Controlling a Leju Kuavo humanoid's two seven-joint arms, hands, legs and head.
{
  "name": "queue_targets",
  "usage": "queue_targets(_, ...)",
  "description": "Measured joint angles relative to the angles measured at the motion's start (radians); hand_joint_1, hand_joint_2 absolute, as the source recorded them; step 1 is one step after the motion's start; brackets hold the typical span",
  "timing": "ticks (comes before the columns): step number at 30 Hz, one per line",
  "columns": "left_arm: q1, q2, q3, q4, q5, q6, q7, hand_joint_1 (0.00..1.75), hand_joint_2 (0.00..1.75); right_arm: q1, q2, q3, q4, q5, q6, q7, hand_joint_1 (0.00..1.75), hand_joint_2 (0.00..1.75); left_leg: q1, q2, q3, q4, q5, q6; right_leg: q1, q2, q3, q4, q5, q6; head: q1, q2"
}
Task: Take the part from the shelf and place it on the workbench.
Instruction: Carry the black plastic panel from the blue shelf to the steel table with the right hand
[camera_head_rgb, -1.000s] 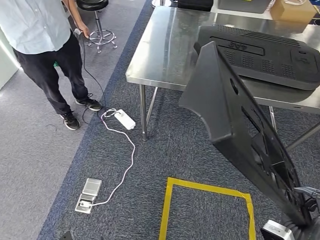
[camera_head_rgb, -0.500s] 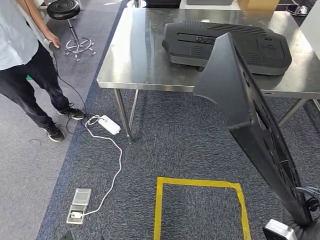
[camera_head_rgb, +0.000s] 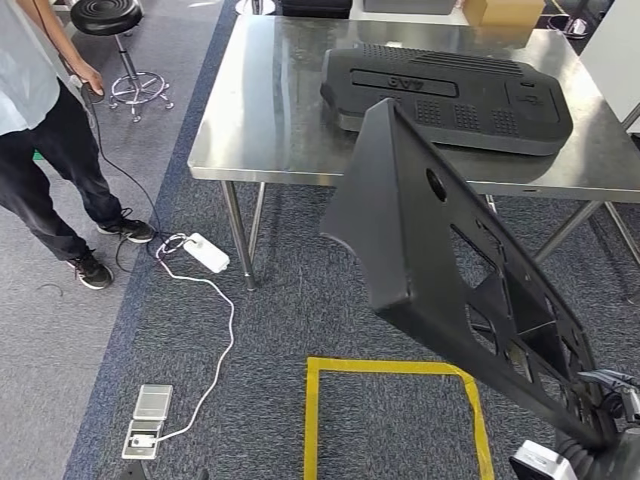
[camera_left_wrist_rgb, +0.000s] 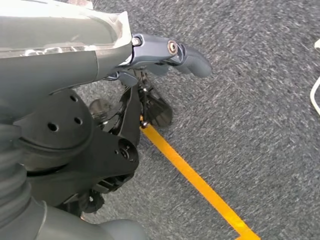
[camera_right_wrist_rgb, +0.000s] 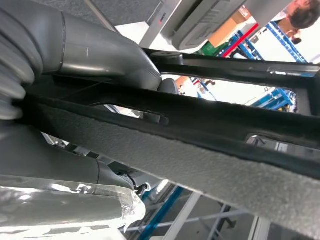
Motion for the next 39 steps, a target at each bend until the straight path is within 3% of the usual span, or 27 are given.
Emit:
queue_targets(1, 0.0, 0.0, 0.0, 0.0, 0.0, 0.0, 0.0, 0.0, 1.75, 0.0, 0.0, 0.001, 0.002, 0.003, 0.0, -0.003, 1.75, 1.75, 0.0, 0.001, 0.001, 0.0, -0.001, 0.0, -0.003, -0.002, -0.028, 0.053, -0.014, 0.004, 0.0, 0.0)
queue_targets(2, 0.001, 0.0, 0.0, 0.0, 0.0, 0.0, 0.0, 0.0, 1.75, 0.0, 0.0, 0.001, 0.003, 0.006, 0.0, -0.006, 1.75, 1.75, 0.001, 0.002, 0.003, 0.0, -0.003, 0.0, -0.005, -0.004, -0.042, 0.074, -0.009, 0.007, 0.0, 0.0)
queue_targets(3, 0.002, 0.0, -0.001, 0.0, 0.0, 0.0, 0.0, 0.0, 1.75, -0.001, 0.001, 0.001, 0.004, 0.009, 0.0, -0.011, 1.75, 1.75, 0.001, 0.002, 0.006, 0.0, -0.006, -0.001, -0.007, -0.005, -0.036, 0.054, 0.015, 0.009, 0.0, 0.0)
queue_targets(6, 0.002, 0.0, -0.002, 0.0, 0.0, -0.001, 0.0, 0.0, 1.75, -0.004, 0.003, 0.002, 0.005, 0.015, 0.0, -0.021, 1.75, 1.75, 0.004, 0.002, 0.022, 0.001, -0.02, -0.015, -0.006, -0.014, 0.049, -0.134, 0.117, 0.008, 0.0, 0.0)
queue_targets(8, 0.002, 0.0, -0.002, 0.0, 0.0, -0.001, 0.001, 0.0, 1.75, -0.006, 0.004, 0.002, 0.006, 0.015, 0.0, -0.021, 1.75, 1.75, 0.002, 0.003, 0.025, 0.001, -0.027, -0.027, 0.0, -0.016, 0.075, -0.194, 0.124, -0.004, 0.0, 0.0)
queue_targets(12, 0.001, 0.0, -0.004, 0.0, 0.0, -0.003, 0.002, 0.0, 1.75, -0.007, 0.006, 0.001, 0.008, 0.012, 0.0, -0.02, 1.75, 1.75, 0.004, 0.007, 0.028, 0.006, -0.042, -0.046, 0.002, -0.01, 0.081, -0.205, 0.114, -0.035, -0.002, 0.0)
queue_targets(14, 0.0, 0.0, -0.004, 0.0, 0.0, -0.004, 0.002, 0.0, 1.75, -0.009, 0.007, 0.001, 0.008, 0.011, 0.0, -0.02, 1.75, 1.75, 0.003, 0.005, -0.011, 0.092, -0.086, -0.048, 0.0, -0.01, 0.09, -0.211, 0.111, -0.049, -0.003, 0.0)
queue_targets(16, 0.002, 0.0, -0.004, 0.0, 0.0, -0.005, 0.002, 0.0, 1.75, -0.011, 0.009, 0.001, 0.009, 0.011, 0.0, -0.02, 1.75, 1.75, 0.001, 0.003, -0.088, 0.232, -0.136, -0.048, 0.004, -0.009, 0.098, -0.211, 0.104, -0.058, -0.004, 0.0)
queue_targets(17, 0.003, 0.0, -0.004, 0.0, 0.0, -0.005, 0.002, 0.0, 1.75, -0.011, 0.01, 0.001, 0.009, 0.012, 0.0, -0.02, 1.75, 1.75, 0.0, 0.002, -0.119, 0.279, -0.142, -0.047, 0.006, -0.007, 0.103, -0.211, 0.099, -0.061, -0.003, 0.0)
queue_targets(18, 0.004, 0.0, -0.004, 0.0, 0.0, -0.005, 0.002, 0.0, 1.75, -0.011, 0.01, 0.001, 0.01, 0.012, 0.0, -0.02, 1.75, 1.75, 0.0, 0.002, -0.133, 0.29, -0.127, -0.045, 0.008, -0.004, 0.111, -0.211, 0.094, -0.062, -0.004, 0.0)
queue_targets(19, 0.005, 0.0, -0.004, 0.0, 0.0, -0.005, 0.002, 0.0, 1.75, -0.011, 0.011, 0.001, 0.01, 0.012, 0.0, -0.02, 1.75, 1.75, -0.001, 0.002, -0.129, 0.262, -0.093, -0.041, 0.01, -0.001, 0.12, -0.211, 0.088, -0.062, -0.004, 0.0)
queue_targets(21, 0.005, 0.001, -0.004, 0.0, 0.0, -0.005, 0.002, 0.0, 1.75, -0.011, 0.012, 0.001, 0.01, 0.012, 0.0, -0.02, 1.75, 1.75, -0.006, 0.001, -0.088, 0.141, -0.009, -0.028, 0.012, 0.004, 0.141, -0.211, 0.073, -0.057, -0.002, 0.0)
queue_targets(22, 0.004, 0.002, -0.004, 0.0, 0.0, -0.005, 0.002, 0.0, 1.75, -0.012, 0.012, 0.001, 0.011, 0.011, 0.0, -0.02, 1.75, 1.75, -0.009, 0.0, -0.067, 0.088, 0.016, -0.022, 0.014, 0.006, 0.147, -0.21, 0.067, -0.053, -0.001, 0.0)
queue_targets(23, 0.004, 0.002, -0.004, 0.0, -0.001, -0.005, 0.002, 0.0, 1.75, -0.012, 0.013, 0.001, 0.011, 0.011, 0.0, -0.02, 1.75, 1.75, -0.012, 0.0, -0.053, 0.053, 0.024, -0.017, 0.014, 0.007, 0.149, -0.209, 0.062, -0.048, 0.0, 0.0)
queue_targets(25, 0.004, 0.003, -0.005, 0.0, -0.001, -0.005, 0.002, 0.0, 1.75, -0.013, 0.013, 0.001, 0.012, 0.011, 0.0, -0.02, 1.75, 1.75, -0.017, -0.001, -0.043, 0.029, 0.013, -0.013, 0.012, 0.009, 0.148, -0.211, 0.057, -0.036, 0.0, 0.0)
queue_targets(28, 0.004, 0.002, -0.005, 0.0, 0.0, -0.005, 0.0, 0.0, 1.75, -0.014, 0.013, 0.002, 0.011, 0.011, 0.0, -0.02, 1.75, 1.75, -0.008, -0.002, -0.027, 0.01, 0.009, -0.002, 0.009, 0.003, 0.143, -0.187, 0.036, -0.019, 0.001, 0.0)
queue_targets(29, 0.003, 0.002, -0.005, 0.0, 0.0, -0.005, -0.001, 0.0, 1.75, -0.015, 0.013, 0.002, 0.011, 0.011, 0.0, -0.02, 1.75, 1.75, -0.004, -0.002, -0.02, 0.004, 0.007, 0.001, 0.007, 0.001, 0.124, -0.146, 0.017, -0.014, 0.001, 0.0)
queue_targets(31, 0.003, 0.001, -0.005, 0.0, 0.0, -0.005, -0.001, 0.0, 1.75, -0.016, 0.013, 0.002, 0.012, 0.01, 0.0, -0.02, 1.75, 1.75, -0.003, -0.002, -0.008, 0.003, -0.002, 0.005, 0.002, -0.002, 0.049, -0.017, -0.025, -0.003, 0.002, 0.0)
queue_targets(32, 0.003, 0.001, -0.005, 0.0, 0.0, -0.005, -0.001, 0.0, 1.75, -0.016, 0.013, 0.002, 0.013, 0.009, 0.0, -0.02, 1.75, 1.75, -0.003, -0.001, -0.001, 0.003, -0.008, 0.005, -0.001, -0.002, 0.012, 0.038, -0.032, 0.002, 0.002, 0.0)
queue_targets(33, 0.004, 0.001, -0.005, 0.0, 0.0, -0.005, -0.001, 0.0, 1.75, -0.016, 0.013, 0.002, 0.014, 0.008, 0.0, -0.02, 1.75, 1.75, -0.002, -0.002, 0.007, 0.003, -0.015, 0.004, -0.004, -0.003, -0.011, 0.061, -0.021, 0.007, 0.002, 0.0)
queue_targets(34, 0.006, 0.001, -0.005, 0.0, 0.0, -0.005, -0.001, 0.0, 1.75, -0.016, 0.013, 0.002, 0.014, 0.008, 0.0, -0.02, 1.75, 1.75, -0.001, -0.002, 0.017, 0.003, -0.023, 0.001, -0.007, -0.004, -0.014, 0.041, 0.012, 0.01, 0.002, 0.0)
queue_targets(36, 0.007, 0.001, -0.005, 0.0, 0.0, -0.004, -0.001, 0.0, 1.75, -0.018, 0.013, 0.002, 0.015, 0.006, 0.0, -0.021, 1.75, 1.75, 0.003, -0.003, 0.04, 0.002, -0.04, -0.008, -0.008, -0.007, 0.02, -0.071, 0.098, 0.012, 0.002, 0.0)
queue_targets(37, 0.006, 0.001, -0.005, 0.0, 0.0, -0.004, -0.002, 0.0, 1.75, -0.018, 0.013, 0.002, 0.015, 0.004, 0.0, -0.021, 1.75, 1.75, 0.003, -0.003, 0.049, 0.001, -0.047, -0.013, -0.005, -0.009, 0.039, -0.121, 0.126, 0.009, 0.002, 0.0)
queue_targets(38, 0.004, 0.001, -0.005, 0.0, 0.0, -0.004, -0.002, 0.0, 1.75, -0.019, 0.013, 0.003, 0.016, 0.002, 0.0, -0.022, 1.75, 1.75, 0.003, -0.003, 0.053, 0.001, -0.052, -0.018, -0.002, -0.01, 0.052, -0.154, 0.135, 0.002, 0.002, 0.0)
queue_targets(39, 0.003, 0.001, -0.005, 0.0, -0.001, -0.004, -0.003, 0.0, 1.75, -0.02, 0.013, 0.003, 0.016, -0.001, 0.0, -0.022, 1.75, 1.75, 0.001, -0.003, 0.053, 0.0, -0.055, -0.023, 0.001, -0.011, 0.057, -0.165, 0.127, -0.007, 0.002, 0.0)
